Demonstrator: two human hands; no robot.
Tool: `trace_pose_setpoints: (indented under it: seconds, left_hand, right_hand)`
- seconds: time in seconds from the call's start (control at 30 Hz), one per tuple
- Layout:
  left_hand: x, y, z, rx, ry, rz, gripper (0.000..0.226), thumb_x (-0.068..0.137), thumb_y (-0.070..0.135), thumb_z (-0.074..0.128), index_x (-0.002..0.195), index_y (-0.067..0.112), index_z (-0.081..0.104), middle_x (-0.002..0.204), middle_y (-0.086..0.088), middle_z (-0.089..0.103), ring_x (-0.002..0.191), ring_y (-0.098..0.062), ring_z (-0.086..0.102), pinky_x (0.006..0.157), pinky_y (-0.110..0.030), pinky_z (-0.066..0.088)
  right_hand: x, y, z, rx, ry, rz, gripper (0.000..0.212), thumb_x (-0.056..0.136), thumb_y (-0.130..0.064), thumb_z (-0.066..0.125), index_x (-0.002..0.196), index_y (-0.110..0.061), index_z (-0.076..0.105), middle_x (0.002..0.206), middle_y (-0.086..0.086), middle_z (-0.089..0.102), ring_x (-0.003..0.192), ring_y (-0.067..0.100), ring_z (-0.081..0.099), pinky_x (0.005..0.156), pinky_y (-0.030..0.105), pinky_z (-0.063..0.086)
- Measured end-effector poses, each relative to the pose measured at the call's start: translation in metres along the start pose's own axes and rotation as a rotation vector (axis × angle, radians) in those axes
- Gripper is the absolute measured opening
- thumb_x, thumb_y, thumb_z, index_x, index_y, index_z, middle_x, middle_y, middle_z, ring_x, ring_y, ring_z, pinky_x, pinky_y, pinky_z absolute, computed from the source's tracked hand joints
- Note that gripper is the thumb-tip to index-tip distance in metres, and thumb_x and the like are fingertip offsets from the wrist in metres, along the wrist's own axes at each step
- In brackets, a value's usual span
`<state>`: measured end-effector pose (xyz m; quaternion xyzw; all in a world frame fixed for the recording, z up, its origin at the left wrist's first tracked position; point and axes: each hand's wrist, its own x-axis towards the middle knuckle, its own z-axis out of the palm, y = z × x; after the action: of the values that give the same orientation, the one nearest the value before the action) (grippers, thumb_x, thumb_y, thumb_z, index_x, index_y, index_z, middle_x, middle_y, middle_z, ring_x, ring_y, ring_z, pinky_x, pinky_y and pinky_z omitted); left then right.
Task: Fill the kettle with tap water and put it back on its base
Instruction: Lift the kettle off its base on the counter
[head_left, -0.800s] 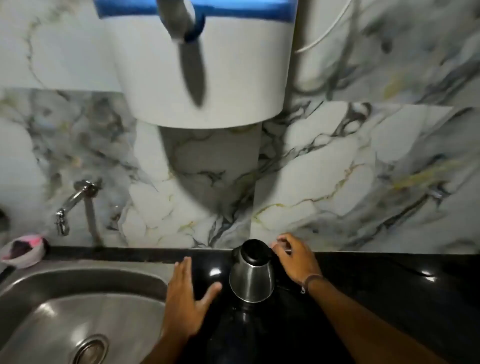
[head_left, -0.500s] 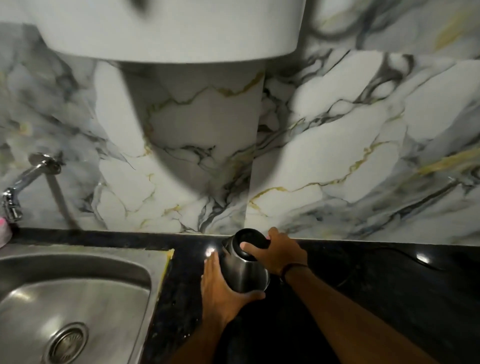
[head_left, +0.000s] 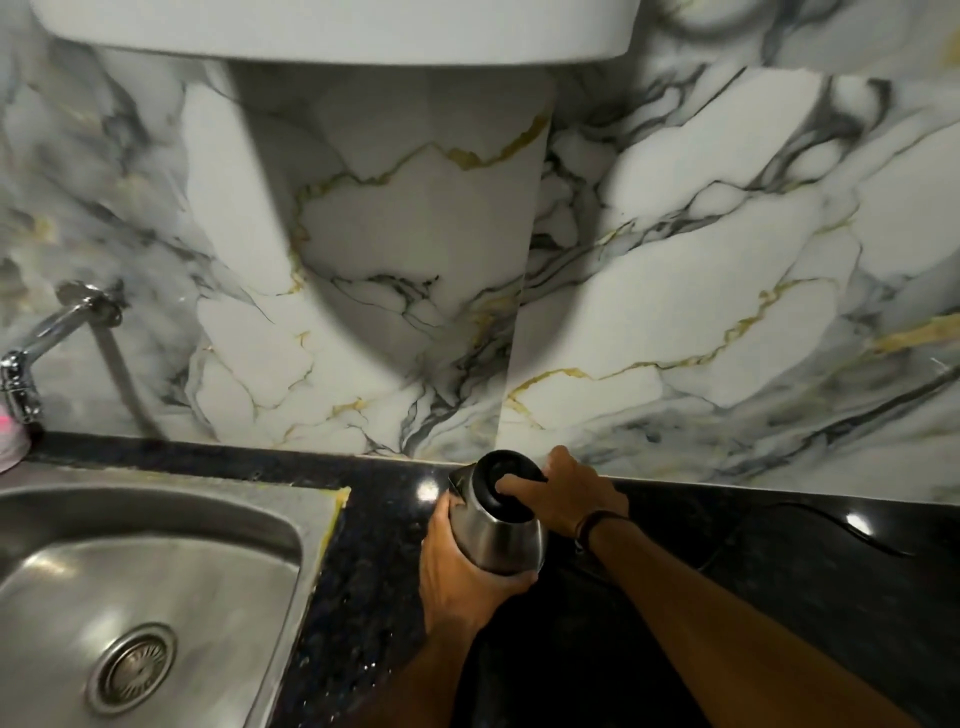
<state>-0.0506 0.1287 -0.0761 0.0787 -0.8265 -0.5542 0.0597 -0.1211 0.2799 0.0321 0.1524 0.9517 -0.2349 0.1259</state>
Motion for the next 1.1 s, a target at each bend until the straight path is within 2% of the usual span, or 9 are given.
trace_pose_setpoints:
  seconds: [0.2, 0.27, 0.37, 0.53, 0.67, 0.8, 1.0, 1.07, 1.1]
  left_hand:
    - [-0.002, 0.009, -0.022, 0.015, 0.043, 0.053, 0.148, 0.032, 0.058, 0.109, 0.140, 0.088, 0.013, 0.138, 0.055, 0.043, 0.127, 0.043, 0.036, 0.102, -0.004, 0.036]
    - [-0.006, 0.015, -0.037, 0.023, 0.036, 0.072, 0.149, 0.032, 0.058, 0.108, 0.143, 0.088, 0.012, 0.140, 0.061, 0.040, 0.128, 0.035, 0.043, 0.106, -0.001, 0.037]
    - [-0.023, 0.027, -0.079, 0.041, 0.079, 0.058, 0.153, 0.032, 0.060, 0.106, 0.145, 0.088, 0.007, 0.142, 0.058, 0.037, 0.132, 0.018, 0.046, 0.115, -0.021, 0.039]
    - [-0.031, 0.027, -0.124, -0.010, 0.038, 0.072, 0.157, 0.036, 0.052, 0.114, 0.169, 0.049, 0.029, 0.165, 0.016, 0.055, 0.154, -0.015, 0.055, 0.128, -0.052, 0.051]
    - [-0.043, 0.013, -0.175, -0.055, 0.071, 0.077, 0.155, 0.039, 0.053, 0.117, 0.168, 0.056, 0.030, 0.162, 0.019, 0.059, 0.150, -0.007, 0.060, 0.122, -0.048, 0.056]
    - [-0.045, -0.014, -0.229, -0.108, 0.132, 0.081, 0.146, 0.040, 0.044, 0.117, 0.148, 0.085, 0.028, 0.151, 0.031, 0.061, 0.139, 0.012, 0.058, 0.120, -0.035, 0.052]
    - [-0.026, -0.061, -0.311, -0.229, 0.102, 0.133, 0.153, 0.037, 0.041, 0.120, 0.165, 0.058, 0.038, 0.160, 0.024, 0.063, 0.145, 0.006, 0.062, 0.110, -0.011, 0.055]
    - [-0.017, -0.075, -0.337, -0.226, 0.087, 0.115, 0.155, 0.038, 0.039, 0.121, 0.166, 0.059, 0.035, 0.163, 0.026, 0.060, 0.149, 0.006, 0.058, 0.116, -0.017, 0.054]
    - [-0.013, -0.082, -0.352, -0.219, 0.070, 0.096, 0.153, 0.039, 0.043, 0.120, 0.163, 0.066, 0.034, 0.162, 0.032, 0.057, 0.149, 0.011, 0.055, 0.116, -0.014, 0.052]
  right_hand:
    - [-0.010, -0.001, -0.026, 0.299, -0.097, -0.093, 0.067, 0.059, -0.088, 0.062, 0.088, -0.027, 0.057, 0.085, -0.003, 0.067, 0.080, 0.021, 0.064, 0.071, 0.042, 0.048]
    - [-0.021, -0.004, -0.032, 0.483, -0.160, -0.130, 0.065, 0.061, -0.081, 0.066, 0.089, -0.022, 0.061, 0.086, -0.002, 0.069, 0.082, 0.020, 0.066, 0.075, 0.039, 0.051]
    - [-0.055, -0.019, -0.041, 0.707, -0.289, -0.173, 0.054, 0.063, -0.068, 0.071, 0.090, -0.022, 0.066, 0.091, 0.001, 0.073, 0.087, 0.019, 0.071, 0.078, 0.044, 0.057]
    - [-0.083, -0.043, -0.031, 0.944, -0.387, -0.214, 0.042, 0.064, -0.051, 0.073, 0.092, -0.020, 0.066, 0.087, 0.010, 0.066, 0.074, 0.021, 0.066, 0.062, 0.036, 0.050]
    - [-0.110, -0.079, -0.007, 0.947, -0.437, -0.281, 0.067, 0.068, -0.049, 0.069, 0.113, 0.000, 0.064, 0.080, 0.018, 0.062, 0.057, 0.021, 0.059, 0.049, 0.030, 0.044]
    - [-0.132, -0.129, 0.029, 0.977, -0.479, -0.310, 0.060, 0.069, -0.050, 0.068, 0.110, -0.006, 0.067, 0.066, 0.013, 0.062, 0.049, 0.022, 0.055, 0.042, 0.028, 0.041]
    - [-0.148, -0.218, 0.084, 1.004, -0.417, -0.367, 0.057, 0.067, -0.055, 0.070, 0.101, -0.009, 0.065, 0.066, 0.009, 0.057, 0.044, 0.015, 0.050, 0.038, 0.024, 0.035]
    - [-0.148, -0.245, 0.101, 1.003, -0.376, -0.377, 0.055, 0.069, -0.053, 0.071, 0.096, -0.006, 0.066, 0.068, 0.011, 0.061, 0.051, 0.015, 0.058, 0.044, 0.026, 0.047]
    - [-0.146, -0.258, 0.110, 0.991, -0.355, -0.383, 0.054, 0.073, -0.050, 0.071, 0.094, 0.000, 0.068, 0.075, 0.018, 0.067, 0.063, 0.017, 0.066, 0.057, 0.032, 0.057]
